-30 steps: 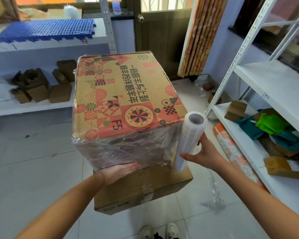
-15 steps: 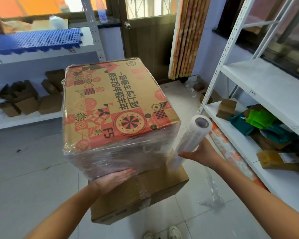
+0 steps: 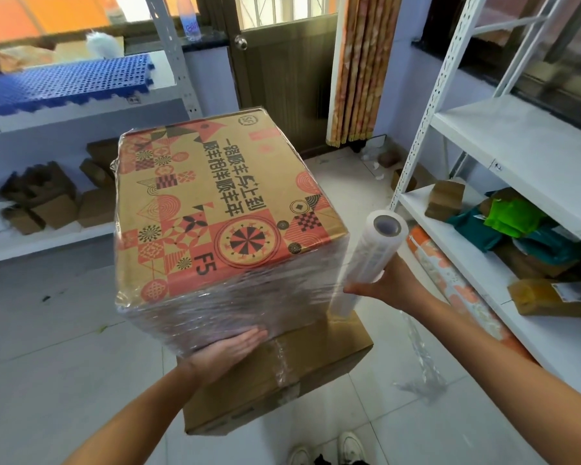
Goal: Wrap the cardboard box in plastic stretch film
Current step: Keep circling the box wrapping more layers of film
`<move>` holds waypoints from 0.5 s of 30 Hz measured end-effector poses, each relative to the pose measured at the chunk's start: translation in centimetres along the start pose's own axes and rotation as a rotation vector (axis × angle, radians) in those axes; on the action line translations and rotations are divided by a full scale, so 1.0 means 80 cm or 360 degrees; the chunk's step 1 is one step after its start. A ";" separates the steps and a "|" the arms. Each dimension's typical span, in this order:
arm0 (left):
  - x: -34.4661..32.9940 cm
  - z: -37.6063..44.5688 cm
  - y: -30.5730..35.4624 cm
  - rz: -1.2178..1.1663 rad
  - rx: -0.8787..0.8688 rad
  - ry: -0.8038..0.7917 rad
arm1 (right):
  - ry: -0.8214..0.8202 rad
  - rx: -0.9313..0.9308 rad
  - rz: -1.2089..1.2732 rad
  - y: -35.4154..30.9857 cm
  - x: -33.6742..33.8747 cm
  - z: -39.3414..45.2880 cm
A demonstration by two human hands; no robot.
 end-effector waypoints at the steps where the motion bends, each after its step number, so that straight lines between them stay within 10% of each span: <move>1: 0.000 0.000 0.001 -0.0024 -0.0003 -0.0002 | -0.0062 -0.0024 0.0028 0.003 -0.002 -0.001; 6: -0.005 0.001 0.007 -0.0242 -0.0034 -0.0018 | -0.0403 0.0013 0.0141 0.011 -0.015 -0.014; 15: -0.009 -0.001 0.020 -0.0407 -0.0107 -0.0143 | -0.0095 0.0026 0.0257 0.018 0.008 0.000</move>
Point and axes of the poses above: each hand's wrist, its own z-axis towards the middle knuckle, its own x-axis out of the back of the hand, y = z × x, the point moved 3 cm from there along z, towards the middle knuckle, and after that the axes turned 6 degrees about z, right-handed, at the moved point
